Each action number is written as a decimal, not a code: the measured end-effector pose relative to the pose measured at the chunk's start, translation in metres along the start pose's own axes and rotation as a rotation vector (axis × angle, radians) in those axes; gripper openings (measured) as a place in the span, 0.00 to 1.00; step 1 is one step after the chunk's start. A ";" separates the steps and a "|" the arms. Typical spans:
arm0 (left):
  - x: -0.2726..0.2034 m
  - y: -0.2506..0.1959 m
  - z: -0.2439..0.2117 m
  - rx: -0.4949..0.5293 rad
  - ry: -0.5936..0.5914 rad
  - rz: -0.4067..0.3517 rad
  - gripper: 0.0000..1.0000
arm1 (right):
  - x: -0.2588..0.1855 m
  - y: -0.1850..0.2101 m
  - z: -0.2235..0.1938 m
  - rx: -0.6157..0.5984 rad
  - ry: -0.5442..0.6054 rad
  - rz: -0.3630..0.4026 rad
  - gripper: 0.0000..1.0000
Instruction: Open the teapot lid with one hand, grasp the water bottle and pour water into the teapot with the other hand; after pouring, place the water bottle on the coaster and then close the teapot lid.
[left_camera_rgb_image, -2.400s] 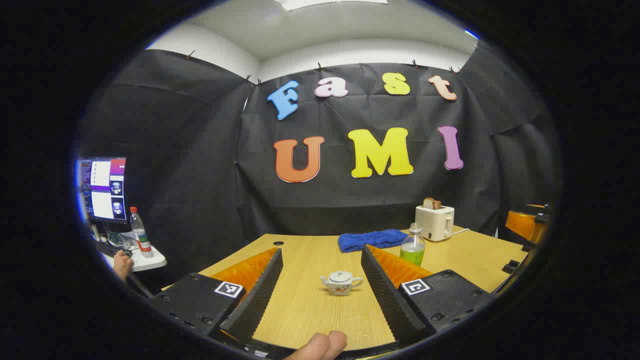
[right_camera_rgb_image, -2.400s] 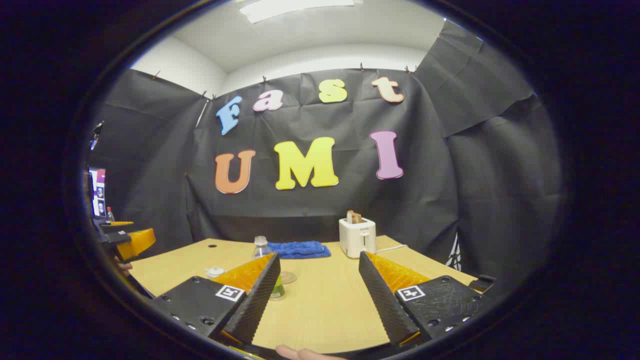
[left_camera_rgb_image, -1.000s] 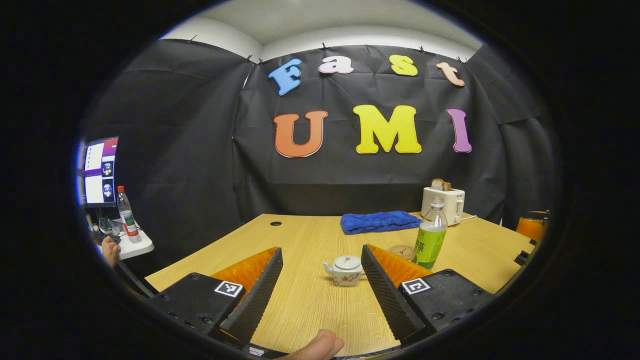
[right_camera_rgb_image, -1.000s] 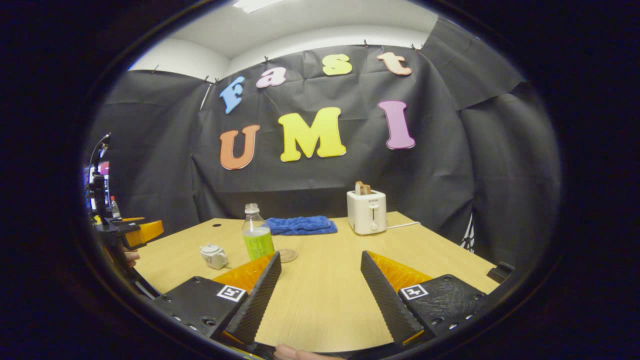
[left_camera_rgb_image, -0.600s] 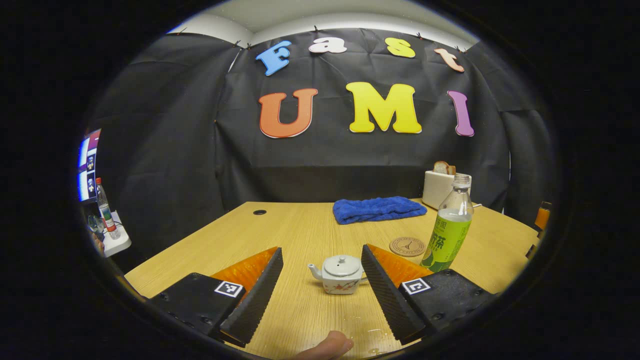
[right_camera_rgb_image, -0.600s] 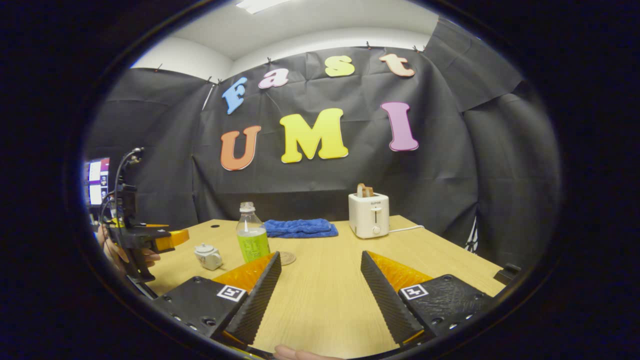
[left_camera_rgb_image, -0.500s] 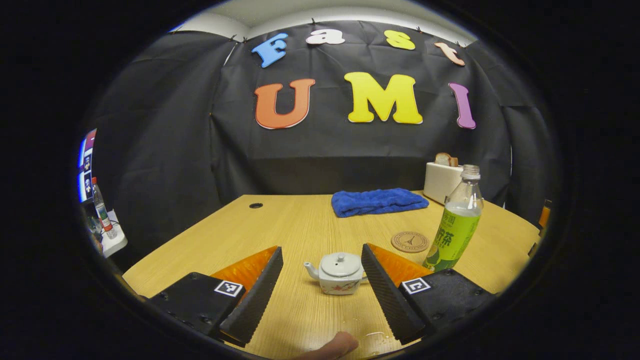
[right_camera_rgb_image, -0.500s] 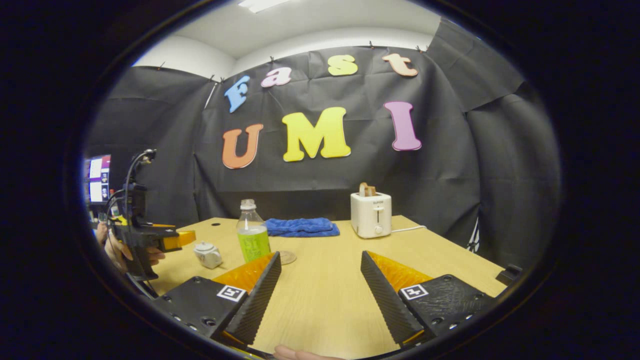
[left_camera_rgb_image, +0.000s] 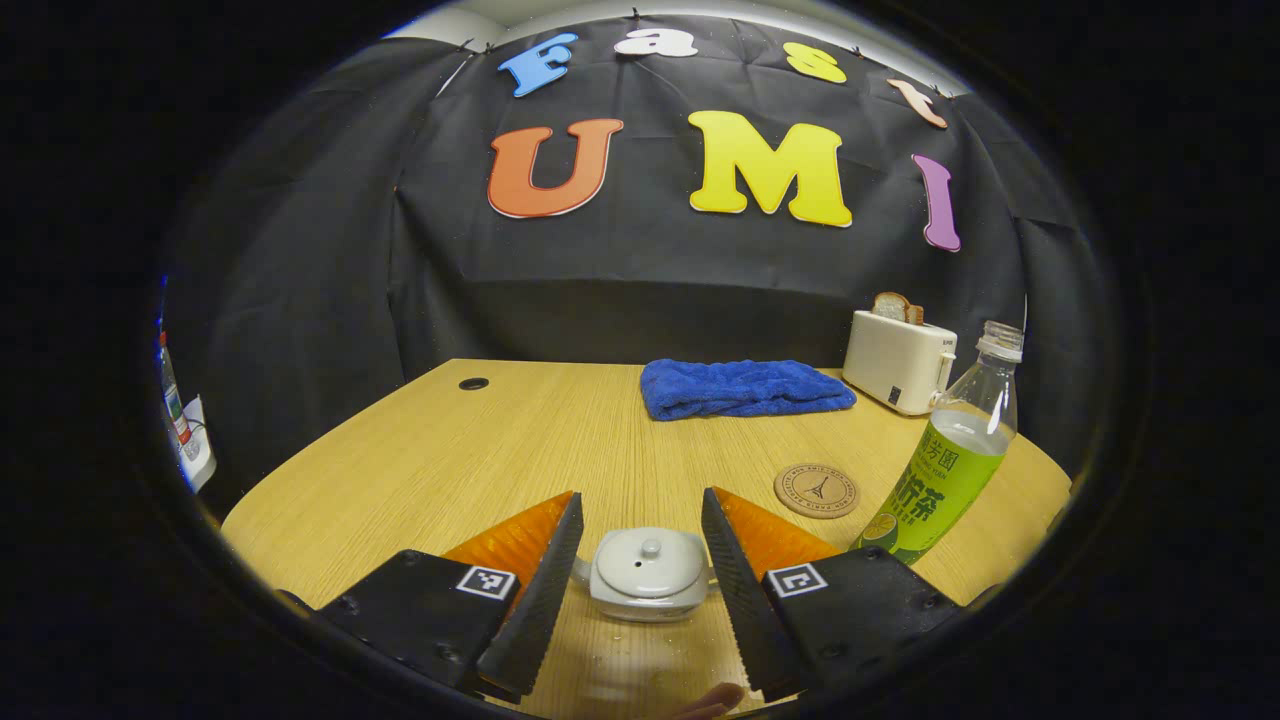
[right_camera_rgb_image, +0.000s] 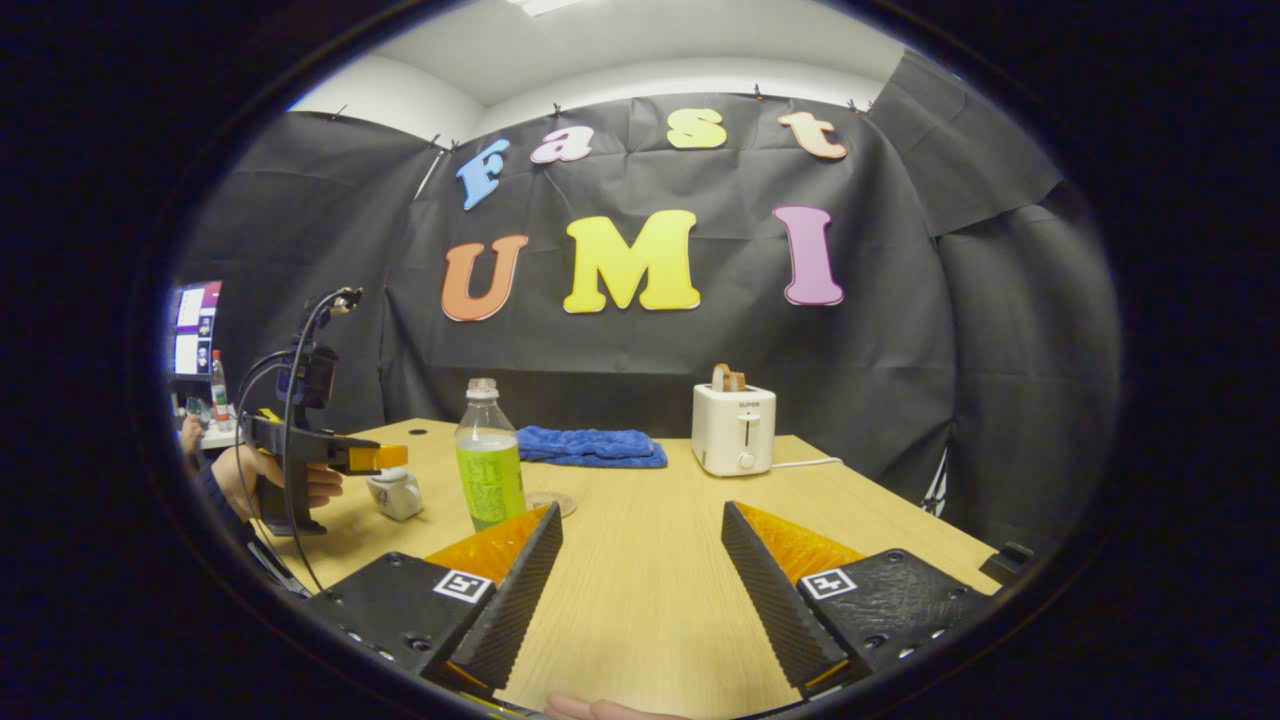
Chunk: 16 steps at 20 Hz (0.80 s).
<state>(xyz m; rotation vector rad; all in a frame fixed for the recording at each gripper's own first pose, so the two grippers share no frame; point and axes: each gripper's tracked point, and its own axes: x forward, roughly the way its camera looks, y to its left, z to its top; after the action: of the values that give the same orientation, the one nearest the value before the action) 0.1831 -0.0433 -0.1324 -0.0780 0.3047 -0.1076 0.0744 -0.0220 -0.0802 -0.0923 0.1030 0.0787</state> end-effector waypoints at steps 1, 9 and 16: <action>0.000 -0.001 -0.002 0.006 0.003 -0.002 0.73 | 0.001 0.000 -0.001 0.000 0.002 0.000 0.92; 0.007 -0.005 -0.008 0.116 -0.037 0.002 0.41 | 0.004 0.014 -0.012 -0.015 0.030 0.014 0.93; 0.009 -0.003 -0.007 0.100 -0.037 -0.004 0.07 | 0.004 0.036 -0.028 -0.046 0.057 0.022 0.96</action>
<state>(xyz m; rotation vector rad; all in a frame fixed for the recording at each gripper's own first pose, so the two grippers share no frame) 0.1893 -0.0473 -0.1410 0.0188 0.2615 -0.1250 0.0728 0.0111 -0.1118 -0.1391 0.1593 0.1001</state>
